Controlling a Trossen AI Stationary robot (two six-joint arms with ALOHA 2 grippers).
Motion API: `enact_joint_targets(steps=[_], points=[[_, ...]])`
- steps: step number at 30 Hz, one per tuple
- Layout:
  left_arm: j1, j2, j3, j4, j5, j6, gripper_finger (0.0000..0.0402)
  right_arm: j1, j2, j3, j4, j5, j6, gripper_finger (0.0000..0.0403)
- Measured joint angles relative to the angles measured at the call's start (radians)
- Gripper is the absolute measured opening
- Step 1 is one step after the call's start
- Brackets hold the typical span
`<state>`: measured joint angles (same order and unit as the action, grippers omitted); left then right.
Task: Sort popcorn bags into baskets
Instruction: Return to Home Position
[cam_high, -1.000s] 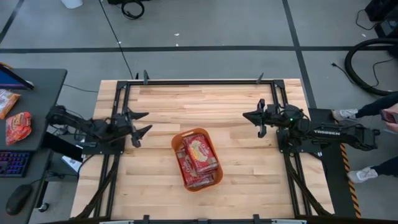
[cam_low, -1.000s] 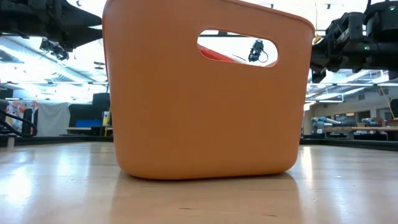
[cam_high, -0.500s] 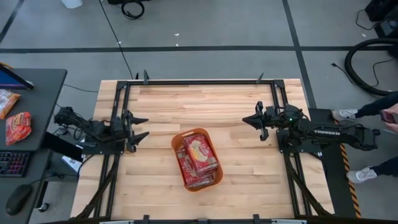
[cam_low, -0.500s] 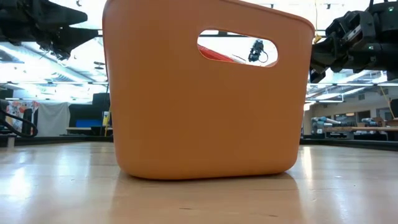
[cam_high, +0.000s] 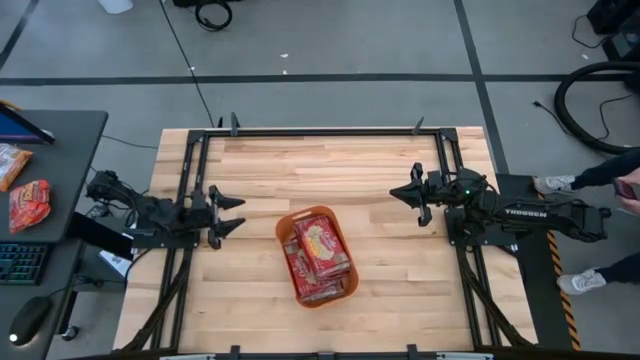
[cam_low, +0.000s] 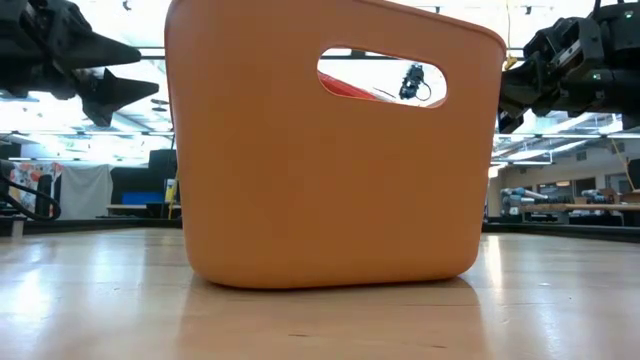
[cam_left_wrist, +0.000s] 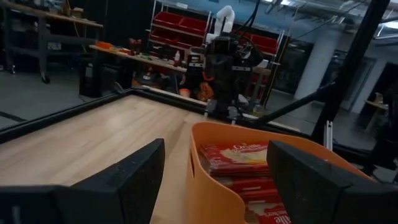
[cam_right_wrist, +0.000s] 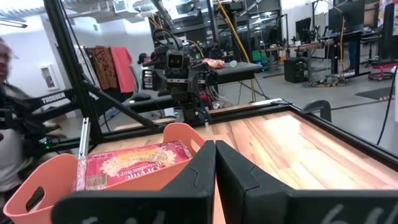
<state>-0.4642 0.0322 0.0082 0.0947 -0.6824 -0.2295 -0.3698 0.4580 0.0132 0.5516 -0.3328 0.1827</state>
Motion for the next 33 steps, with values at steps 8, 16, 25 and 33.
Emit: enact_joint_targets(steps=[8, 16, 25, 33], points=[[0.000, 0.000, 0.000, 0.006, -0.001, -0.002, 0.0286, 0.000, 0.000, 0.000, 0.000, 0.000, -0.001, 0.0018], [0.000, 0.000, 0.000, 0.005, -0.001, 0.009, 0.0286, 0.000, 0.000, 0.000, 0.000, 0.000, -0.001, 0.0017], [0.000, 0.000, -0.001, 0.005, -0.001, 0.013, 0.0286, 0.000, 0.000, 0.000, 0.000, 0.000, -0.001, 0.0017], [0.000, 0.000, -0.001, 0.005, -0.001, 0.014, 0.0286, 0.000, 0.000, 0.000, 0.000, 0.000, -0.001, 0.0017]])
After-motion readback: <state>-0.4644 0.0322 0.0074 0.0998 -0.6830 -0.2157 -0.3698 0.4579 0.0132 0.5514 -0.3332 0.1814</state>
